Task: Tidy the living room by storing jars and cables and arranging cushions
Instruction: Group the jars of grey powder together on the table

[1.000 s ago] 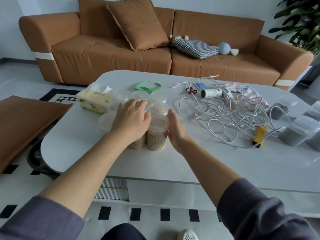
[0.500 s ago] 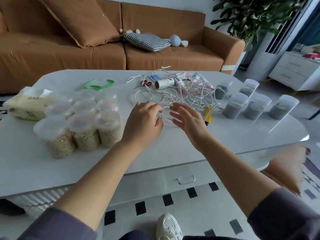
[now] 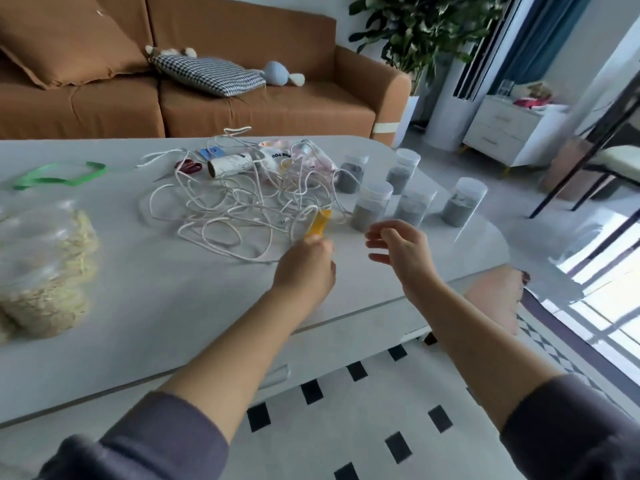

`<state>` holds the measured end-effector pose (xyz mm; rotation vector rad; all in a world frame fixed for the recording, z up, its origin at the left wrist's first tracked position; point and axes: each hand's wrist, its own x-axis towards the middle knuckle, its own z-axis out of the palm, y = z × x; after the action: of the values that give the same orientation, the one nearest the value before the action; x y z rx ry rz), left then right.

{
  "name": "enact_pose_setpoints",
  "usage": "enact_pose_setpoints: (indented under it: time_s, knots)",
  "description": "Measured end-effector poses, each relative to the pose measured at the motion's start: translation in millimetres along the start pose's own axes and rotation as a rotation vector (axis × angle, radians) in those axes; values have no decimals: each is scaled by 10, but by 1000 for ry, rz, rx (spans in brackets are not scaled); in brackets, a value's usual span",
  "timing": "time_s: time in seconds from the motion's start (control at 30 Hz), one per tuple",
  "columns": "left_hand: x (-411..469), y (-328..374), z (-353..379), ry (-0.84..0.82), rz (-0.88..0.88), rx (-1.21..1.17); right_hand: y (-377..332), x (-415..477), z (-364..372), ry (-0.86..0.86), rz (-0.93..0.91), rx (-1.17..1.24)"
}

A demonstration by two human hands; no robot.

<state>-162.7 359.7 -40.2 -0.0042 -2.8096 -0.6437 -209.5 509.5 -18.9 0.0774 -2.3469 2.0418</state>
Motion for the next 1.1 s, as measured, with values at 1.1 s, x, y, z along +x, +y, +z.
enact_pose_setpoints:
  time_s: [1.1]
  knots:
    - [921, -43, 240, -388, -398, 318, 255, 1405, -278, -784, -89, -1310]
